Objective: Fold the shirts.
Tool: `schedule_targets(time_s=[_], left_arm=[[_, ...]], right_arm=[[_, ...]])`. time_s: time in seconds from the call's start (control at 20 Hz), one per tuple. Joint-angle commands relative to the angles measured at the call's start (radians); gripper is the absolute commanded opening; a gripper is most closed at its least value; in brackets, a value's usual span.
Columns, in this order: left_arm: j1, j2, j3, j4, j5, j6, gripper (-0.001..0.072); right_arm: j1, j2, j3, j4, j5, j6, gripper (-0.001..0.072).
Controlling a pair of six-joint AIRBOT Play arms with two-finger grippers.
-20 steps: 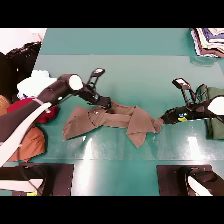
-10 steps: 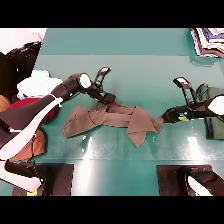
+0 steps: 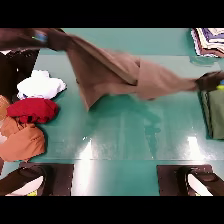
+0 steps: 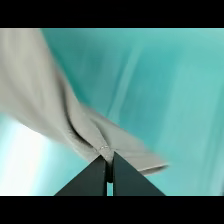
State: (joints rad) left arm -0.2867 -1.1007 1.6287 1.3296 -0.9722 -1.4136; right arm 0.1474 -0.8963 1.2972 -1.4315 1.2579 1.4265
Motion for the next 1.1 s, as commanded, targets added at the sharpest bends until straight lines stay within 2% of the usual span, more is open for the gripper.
schedule_targets(time_s=[0.0,0.25,0.5,0.7,0.9,1.05], left_arm=[[0.021,0.225,0.022,0.087,0.003,0.038,0.0026],[0.021,0.378,0.023,0.175,0.007,0.038,0.0026],[0.021,0.383,-0.035,0.26,-0.232,0.029,0.0026],[0.021,0.383,-0.126,0.438,-0.235,0.002,0.0026],[0.021,0.383,-0.275,0.402,-0.211,-0.031,0.0026],[0.021,0.383,-0.475,0.341,-0.217,-0.072,0.0026]], right_arm=[[-0.074,0.0,0.172,-0.01,-0.023,-0.023,0.0017],[-0.117,0.0,0.336,-0.01,-0.026,-0.04,0.0016],[-0.135,0.0,0.367,-0.012,0.029,-0.04,0.0017],[-0.136,-0.005,0.366,-0.079,0.034,-0.04,0.0017],[-0.123,-0.083,0.365,-0.079,0.119,-0.04,0.0017],[-0.095,-0.161,0.365,-0.082,0.287,-0.04,0.0016]])
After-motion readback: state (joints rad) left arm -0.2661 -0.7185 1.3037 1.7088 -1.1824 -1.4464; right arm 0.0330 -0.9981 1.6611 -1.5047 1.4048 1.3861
